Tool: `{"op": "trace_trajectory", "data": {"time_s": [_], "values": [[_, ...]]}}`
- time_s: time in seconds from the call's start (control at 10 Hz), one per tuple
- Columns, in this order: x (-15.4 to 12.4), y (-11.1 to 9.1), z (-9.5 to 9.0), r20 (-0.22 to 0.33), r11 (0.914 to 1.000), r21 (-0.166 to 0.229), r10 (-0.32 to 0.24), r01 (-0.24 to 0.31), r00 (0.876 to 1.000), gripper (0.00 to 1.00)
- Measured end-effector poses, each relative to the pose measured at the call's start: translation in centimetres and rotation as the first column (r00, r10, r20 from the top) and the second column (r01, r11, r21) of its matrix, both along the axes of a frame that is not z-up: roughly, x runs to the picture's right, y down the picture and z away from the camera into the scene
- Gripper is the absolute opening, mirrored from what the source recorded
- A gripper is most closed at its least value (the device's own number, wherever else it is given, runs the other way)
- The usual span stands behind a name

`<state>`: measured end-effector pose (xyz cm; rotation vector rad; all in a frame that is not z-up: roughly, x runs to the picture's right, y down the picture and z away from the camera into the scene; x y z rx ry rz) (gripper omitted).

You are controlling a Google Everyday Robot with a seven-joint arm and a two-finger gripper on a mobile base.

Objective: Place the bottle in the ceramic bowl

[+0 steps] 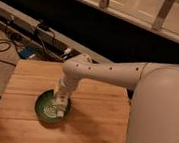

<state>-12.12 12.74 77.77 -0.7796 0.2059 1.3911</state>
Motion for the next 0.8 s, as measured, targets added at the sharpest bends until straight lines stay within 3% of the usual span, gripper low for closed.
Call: {"op": "trace_trajectory", "data": {"time_s": [0.6, 0.8], "values": [[-0.04, 0.04, 0.04, 0.000, 1.0000, -0.001, -0.001, 0.001, 1.000, 0.69], [-0.02, 0.04, 0.04, 0.000, 1.0000, -0.001, -0.001, 0.001, 1.000, 0.80]]}}
